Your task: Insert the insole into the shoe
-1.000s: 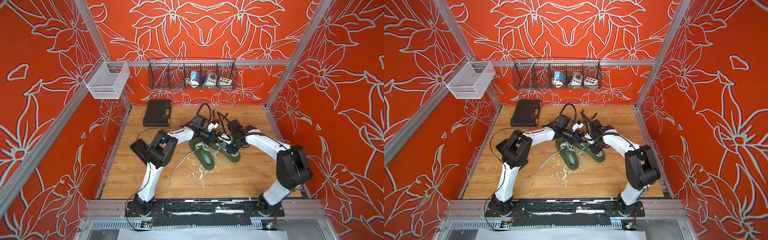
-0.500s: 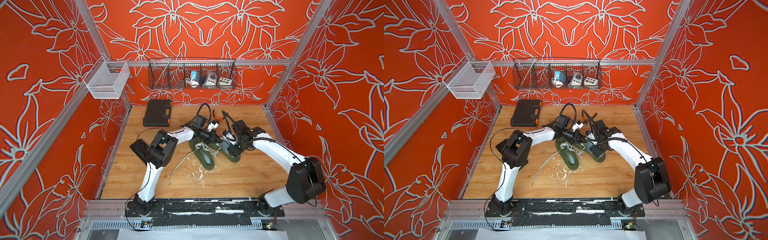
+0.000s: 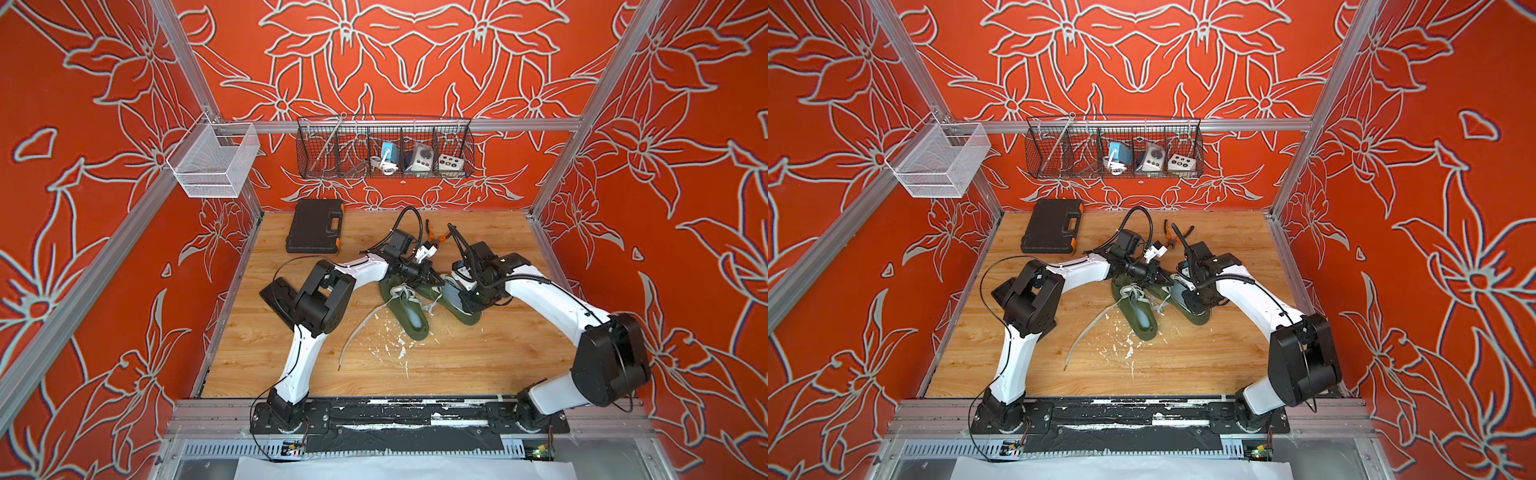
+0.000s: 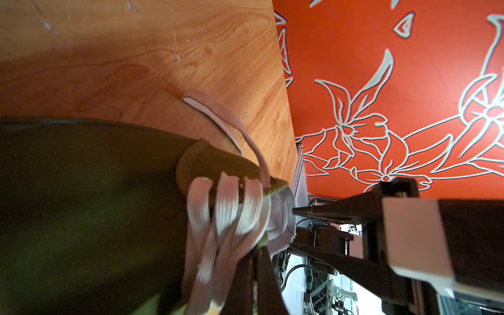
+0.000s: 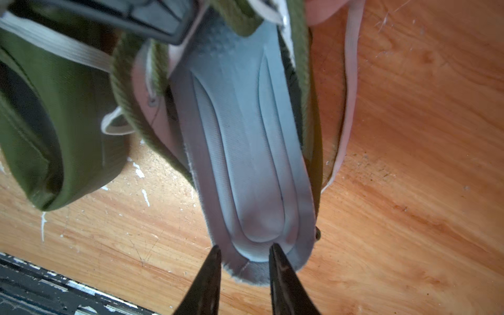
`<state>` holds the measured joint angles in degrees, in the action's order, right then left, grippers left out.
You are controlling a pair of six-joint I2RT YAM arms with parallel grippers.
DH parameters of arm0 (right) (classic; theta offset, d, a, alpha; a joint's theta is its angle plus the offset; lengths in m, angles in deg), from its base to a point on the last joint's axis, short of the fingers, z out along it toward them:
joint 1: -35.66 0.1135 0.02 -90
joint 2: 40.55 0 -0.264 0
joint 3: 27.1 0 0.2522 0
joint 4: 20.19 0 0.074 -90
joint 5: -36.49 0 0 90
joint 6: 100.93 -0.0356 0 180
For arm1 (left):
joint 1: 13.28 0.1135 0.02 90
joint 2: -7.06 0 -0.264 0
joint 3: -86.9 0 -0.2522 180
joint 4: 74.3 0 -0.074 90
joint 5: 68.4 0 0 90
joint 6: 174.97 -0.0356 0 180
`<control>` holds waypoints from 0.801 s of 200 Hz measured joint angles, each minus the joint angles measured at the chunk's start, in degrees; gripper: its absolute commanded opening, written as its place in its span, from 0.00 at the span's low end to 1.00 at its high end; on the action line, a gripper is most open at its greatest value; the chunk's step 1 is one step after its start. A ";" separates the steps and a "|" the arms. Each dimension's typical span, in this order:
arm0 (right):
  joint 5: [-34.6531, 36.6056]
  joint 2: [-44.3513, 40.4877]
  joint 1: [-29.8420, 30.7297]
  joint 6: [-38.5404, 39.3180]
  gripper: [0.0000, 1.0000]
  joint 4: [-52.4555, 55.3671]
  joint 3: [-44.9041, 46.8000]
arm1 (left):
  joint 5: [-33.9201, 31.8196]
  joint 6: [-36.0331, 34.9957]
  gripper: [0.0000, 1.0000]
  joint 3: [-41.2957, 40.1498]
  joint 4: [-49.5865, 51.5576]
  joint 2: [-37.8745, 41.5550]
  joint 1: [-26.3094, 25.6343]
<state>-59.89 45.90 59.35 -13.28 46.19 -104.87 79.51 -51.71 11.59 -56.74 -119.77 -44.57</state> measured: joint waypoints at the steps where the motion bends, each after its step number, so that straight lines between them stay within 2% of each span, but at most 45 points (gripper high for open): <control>1: -0.02 0.17 -0.07 -0.15 0.31 -0.15 0.09 | 0.00 0.00 0.00 0.02 0.02 0.00 0.00; 47: -4.48 13.79 -4.57 -4.76 0.29 -4.39 -1.84 | -0.20 -0.02 0.00 0.00 0.22 0.00 -0.07; 119: -2.73 1.20 -2.86 -8.74 0.26 -1.16 -2.03 | -0.22 0.00 0.00 0.02 0.15 0.00 -0.09; 146: -3.78 0.68 -2.51 -10.25 0.26 -1.68 -1.05 | -0.22 -0.02 0.00 0.02 0.22 0.00 -0.09; 160: -3.98 1.79 -2.40 -10.58 0.21 -2.54 0.76 | -0.22 -0.02 0.00 0.02 0.22 0.00 -0.09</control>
<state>-63.86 47.70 56.94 -23.85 43.65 -104.11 79.30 -51.74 11.61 -56.53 -119.77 -44.66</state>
